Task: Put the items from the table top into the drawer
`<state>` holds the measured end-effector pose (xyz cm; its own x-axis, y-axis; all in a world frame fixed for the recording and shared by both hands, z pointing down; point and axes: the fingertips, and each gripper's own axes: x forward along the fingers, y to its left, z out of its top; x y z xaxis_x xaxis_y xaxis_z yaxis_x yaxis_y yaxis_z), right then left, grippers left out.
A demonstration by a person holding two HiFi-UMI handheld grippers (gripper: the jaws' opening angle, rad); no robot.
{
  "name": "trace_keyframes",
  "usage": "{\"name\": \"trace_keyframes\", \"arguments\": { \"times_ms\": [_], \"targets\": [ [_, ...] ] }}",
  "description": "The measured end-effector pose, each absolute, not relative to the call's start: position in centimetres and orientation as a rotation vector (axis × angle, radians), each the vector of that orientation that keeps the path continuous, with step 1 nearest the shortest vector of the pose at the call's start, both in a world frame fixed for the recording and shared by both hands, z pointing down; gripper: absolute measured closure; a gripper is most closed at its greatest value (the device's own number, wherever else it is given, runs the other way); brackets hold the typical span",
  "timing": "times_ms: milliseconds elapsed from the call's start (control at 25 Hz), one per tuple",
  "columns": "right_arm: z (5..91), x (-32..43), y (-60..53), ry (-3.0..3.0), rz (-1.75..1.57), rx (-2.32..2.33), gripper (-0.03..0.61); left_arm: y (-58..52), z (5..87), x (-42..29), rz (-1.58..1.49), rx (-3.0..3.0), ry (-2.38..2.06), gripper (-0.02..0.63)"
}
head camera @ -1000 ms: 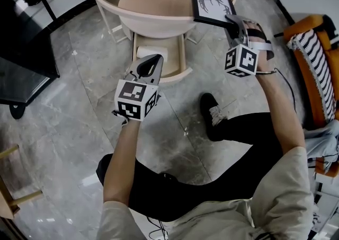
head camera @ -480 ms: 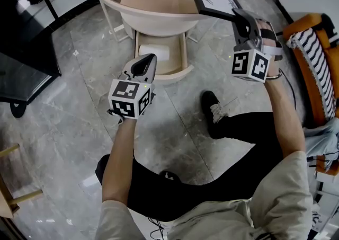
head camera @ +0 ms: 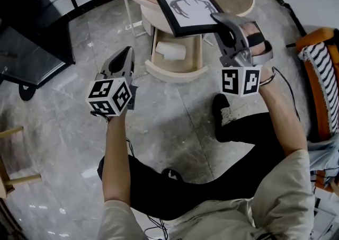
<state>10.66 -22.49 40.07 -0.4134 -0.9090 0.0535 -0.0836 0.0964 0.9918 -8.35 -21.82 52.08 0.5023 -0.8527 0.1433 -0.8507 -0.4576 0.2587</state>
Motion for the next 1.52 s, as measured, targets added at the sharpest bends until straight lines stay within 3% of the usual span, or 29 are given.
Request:
{"name": "trace_keyframes", "arguments": {
  "times_ms": [240, 560, 1080, 1520],
  "targets": [
    [43.6, 1.8, -20.3, -1.786, -1.503, 0.750, 0.537, -20.9, 51.0, -16.1, -0.084, 2.313, -1.645, 0.595],
    [51.4, -3.2, -17.8, -1.897, -1.396, 0.522, 0.537, -19.5, 50.7, -19.4, -0.075, 2.262, -1.727, 0.595],
    [66.7, 12.1, -24.9, -1.666, -0.846, 0.601, 0.537, -20.3, 51.8, -9.4, 0.067, 2.463, -1.503, 0.595],
    [71.9, 12.9, -31.4, -1.613, -0.683, 0.804, 0.537, -22.2, 51.8, -6.3, 0.005, 2.450, -1.443, 0.595]
  ]
}}
